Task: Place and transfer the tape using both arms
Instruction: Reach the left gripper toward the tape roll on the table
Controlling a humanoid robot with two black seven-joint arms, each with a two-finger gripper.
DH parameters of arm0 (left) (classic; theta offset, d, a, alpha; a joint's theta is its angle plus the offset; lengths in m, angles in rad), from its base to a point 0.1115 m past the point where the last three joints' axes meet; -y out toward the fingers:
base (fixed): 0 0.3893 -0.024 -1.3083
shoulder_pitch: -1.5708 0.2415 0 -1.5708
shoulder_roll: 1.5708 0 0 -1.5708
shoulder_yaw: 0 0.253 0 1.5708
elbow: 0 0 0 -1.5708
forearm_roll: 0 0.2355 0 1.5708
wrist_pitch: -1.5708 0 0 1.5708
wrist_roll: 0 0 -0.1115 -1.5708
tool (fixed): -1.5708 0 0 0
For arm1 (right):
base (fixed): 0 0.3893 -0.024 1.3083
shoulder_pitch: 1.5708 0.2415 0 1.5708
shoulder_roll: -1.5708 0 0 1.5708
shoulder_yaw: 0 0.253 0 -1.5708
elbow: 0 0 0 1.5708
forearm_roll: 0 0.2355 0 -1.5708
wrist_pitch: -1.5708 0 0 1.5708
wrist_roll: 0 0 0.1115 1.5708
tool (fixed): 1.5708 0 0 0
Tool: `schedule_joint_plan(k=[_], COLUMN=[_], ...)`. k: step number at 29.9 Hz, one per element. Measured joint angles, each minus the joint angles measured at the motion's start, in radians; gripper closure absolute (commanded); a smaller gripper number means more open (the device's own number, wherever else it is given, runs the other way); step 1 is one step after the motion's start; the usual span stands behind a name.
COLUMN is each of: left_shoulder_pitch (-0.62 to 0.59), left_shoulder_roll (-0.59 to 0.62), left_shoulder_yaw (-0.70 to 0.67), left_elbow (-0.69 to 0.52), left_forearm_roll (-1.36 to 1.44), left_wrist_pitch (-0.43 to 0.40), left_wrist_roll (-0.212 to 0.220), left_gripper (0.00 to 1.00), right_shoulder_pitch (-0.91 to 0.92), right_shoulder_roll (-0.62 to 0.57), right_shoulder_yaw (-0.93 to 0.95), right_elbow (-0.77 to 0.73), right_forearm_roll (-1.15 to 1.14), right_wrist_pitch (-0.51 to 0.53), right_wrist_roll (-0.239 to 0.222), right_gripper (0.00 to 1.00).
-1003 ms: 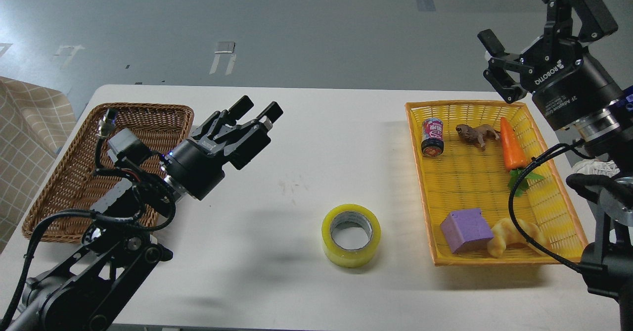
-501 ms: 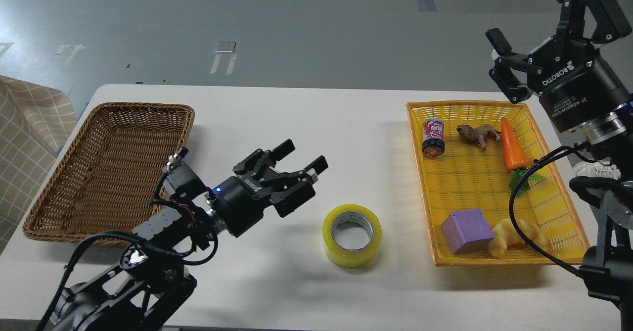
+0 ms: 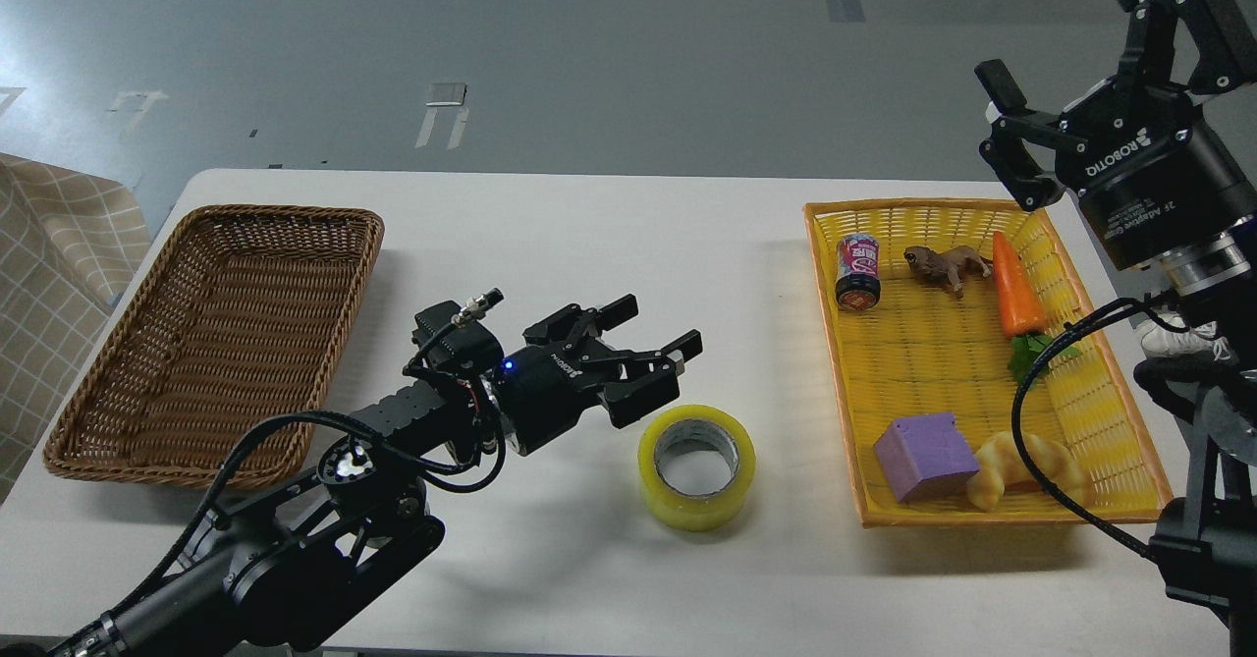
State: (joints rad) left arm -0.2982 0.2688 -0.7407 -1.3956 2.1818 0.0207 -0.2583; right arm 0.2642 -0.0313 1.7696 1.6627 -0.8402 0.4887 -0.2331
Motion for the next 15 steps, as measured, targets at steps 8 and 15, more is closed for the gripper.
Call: schedule_joint_plan(k=[8, 15], left_shoulder_pitch=[-0.054, -0.077], left_shoulder_roll=[0.054, 0.026], left_shoulder_yaw=[0.183, 0.235], left_elbow=[0.018, 0.079], left_forearm_roll=[0.000, 0.000], left_wrist_pitch=[0.035, 0.050], left_wrist_roll=[-0.005, -0.008], left_gripper=[0.03, 0.03], right_shoulder_pitch=[-0.009, -0.011], right_shoulder_roll=[0.000, -0.001], right_shoulder_yaw=[0.020, 0.022], right_elbow=[-0.008, -0.004], right_forearm_roll=[0.034, 0.035], right_wrist_pitch=[0.000, 0.000], right_wrist_roll=[0.000, 0.000], right_gripper=[0.00, 0.00])
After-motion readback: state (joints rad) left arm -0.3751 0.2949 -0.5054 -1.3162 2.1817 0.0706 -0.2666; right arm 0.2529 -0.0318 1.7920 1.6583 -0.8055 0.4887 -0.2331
